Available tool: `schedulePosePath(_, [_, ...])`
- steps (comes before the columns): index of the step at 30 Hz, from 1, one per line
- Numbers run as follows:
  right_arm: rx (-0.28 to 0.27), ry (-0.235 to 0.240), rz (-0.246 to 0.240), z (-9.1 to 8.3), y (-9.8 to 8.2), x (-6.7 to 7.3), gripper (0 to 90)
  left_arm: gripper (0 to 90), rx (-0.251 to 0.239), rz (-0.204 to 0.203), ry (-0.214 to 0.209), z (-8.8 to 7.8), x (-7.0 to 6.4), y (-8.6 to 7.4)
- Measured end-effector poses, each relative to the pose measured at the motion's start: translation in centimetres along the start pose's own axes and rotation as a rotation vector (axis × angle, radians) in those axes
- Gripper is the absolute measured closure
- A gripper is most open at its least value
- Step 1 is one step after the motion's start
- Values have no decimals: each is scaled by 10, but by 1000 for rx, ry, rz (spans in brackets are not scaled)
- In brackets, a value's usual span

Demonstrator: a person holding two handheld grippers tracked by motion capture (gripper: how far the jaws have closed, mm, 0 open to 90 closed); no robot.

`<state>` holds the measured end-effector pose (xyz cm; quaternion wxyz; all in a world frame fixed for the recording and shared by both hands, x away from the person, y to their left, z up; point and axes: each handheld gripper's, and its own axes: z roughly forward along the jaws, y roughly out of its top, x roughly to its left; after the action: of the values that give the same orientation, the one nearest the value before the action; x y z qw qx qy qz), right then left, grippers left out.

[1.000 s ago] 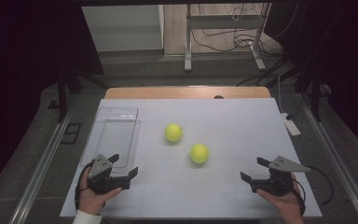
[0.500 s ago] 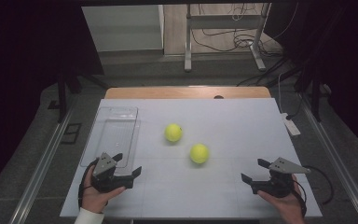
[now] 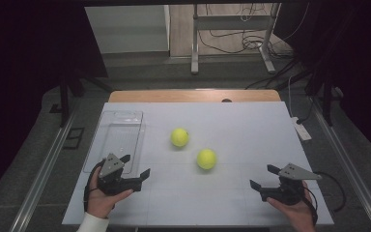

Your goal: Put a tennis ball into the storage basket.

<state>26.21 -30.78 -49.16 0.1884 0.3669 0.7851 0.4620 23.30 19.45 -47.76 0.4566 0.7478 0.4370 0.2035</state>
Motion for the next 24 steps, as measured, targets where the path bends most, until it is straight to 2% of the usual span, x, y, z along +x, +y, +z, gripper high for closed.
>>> schedulePosePath(24, [3, -11, -10, 1, 0, 1, 124, 119, 7, 16, -36, 8, -9, 17])
